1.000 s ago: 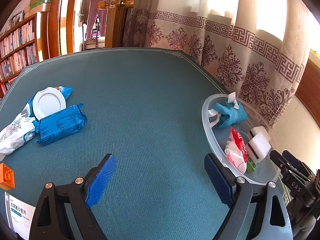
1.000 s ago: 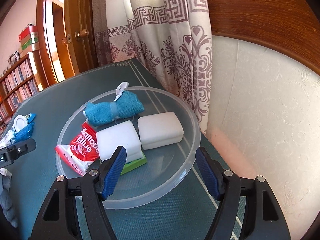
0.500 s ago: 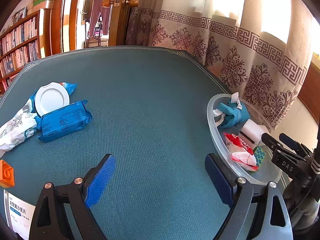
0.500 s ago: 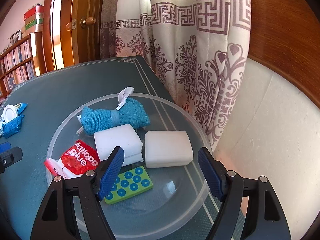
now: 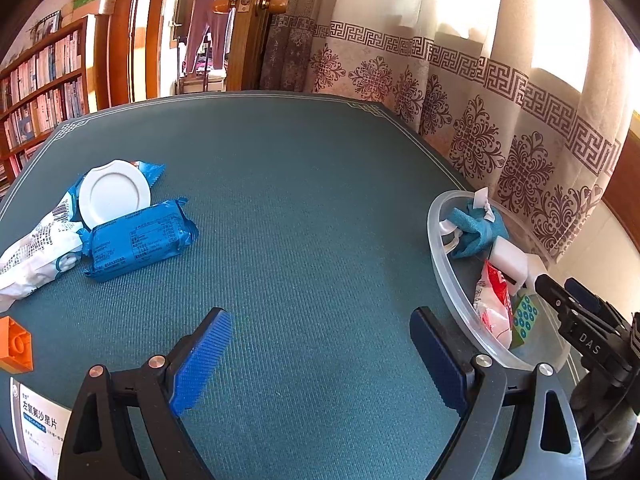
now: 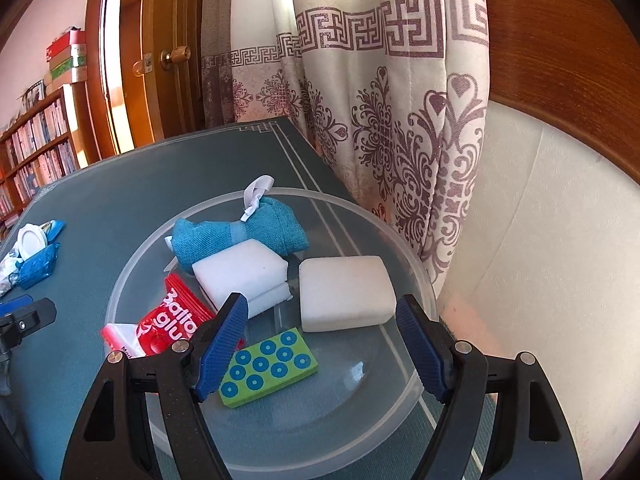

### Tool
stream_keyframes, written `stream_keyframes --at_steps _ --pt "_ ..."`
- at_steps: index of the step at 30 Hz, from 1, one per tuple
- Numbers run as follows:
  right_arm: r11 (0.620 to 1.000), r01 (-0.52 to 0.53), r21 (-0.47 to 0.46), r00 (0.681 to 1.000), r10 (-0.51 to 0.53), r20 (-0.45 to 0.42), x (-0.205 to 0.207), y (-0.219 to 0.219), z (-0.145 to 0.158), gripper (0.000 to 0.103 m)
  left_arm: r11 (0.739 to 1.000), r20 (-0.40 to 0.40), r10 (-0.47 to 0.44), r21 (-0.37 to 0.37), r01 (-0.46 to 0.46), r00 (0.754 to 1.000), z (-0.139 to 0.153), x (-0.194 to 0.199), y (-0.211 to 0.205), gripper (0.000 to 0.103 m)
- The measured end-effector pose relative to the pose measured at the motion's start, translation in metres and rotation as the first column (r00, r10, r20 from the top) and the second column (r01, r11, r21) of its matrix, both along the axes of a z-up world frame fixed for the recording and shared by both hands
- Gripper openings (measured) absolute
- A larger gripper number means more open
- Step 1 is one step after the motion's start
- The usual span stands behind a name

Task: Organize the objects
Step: 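Withdraw the right gripper from the bowl toward the table items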

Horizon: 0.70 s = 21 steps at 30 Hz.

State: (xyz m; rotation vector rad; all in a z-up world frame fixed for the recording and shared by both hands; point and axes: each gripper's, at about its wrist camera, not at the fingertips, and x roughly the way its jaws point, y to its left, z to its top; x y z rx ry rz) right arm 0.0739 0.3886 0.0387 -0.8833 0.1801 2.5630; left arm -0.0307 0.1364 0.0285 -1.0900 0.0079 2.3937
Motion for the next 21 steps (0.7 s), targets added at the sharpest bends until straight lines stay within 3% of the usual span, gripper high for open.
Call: stream_keyframes --at_steps 21 --pt "0.985 -0.151 -0.081 0.987 0.146 -0.067 0.010 -0.049 0.008 0.078 0.997 -0.028 0.068 -0.021 -0.068 0.997 0.003 0.002 -0.023 0.096"
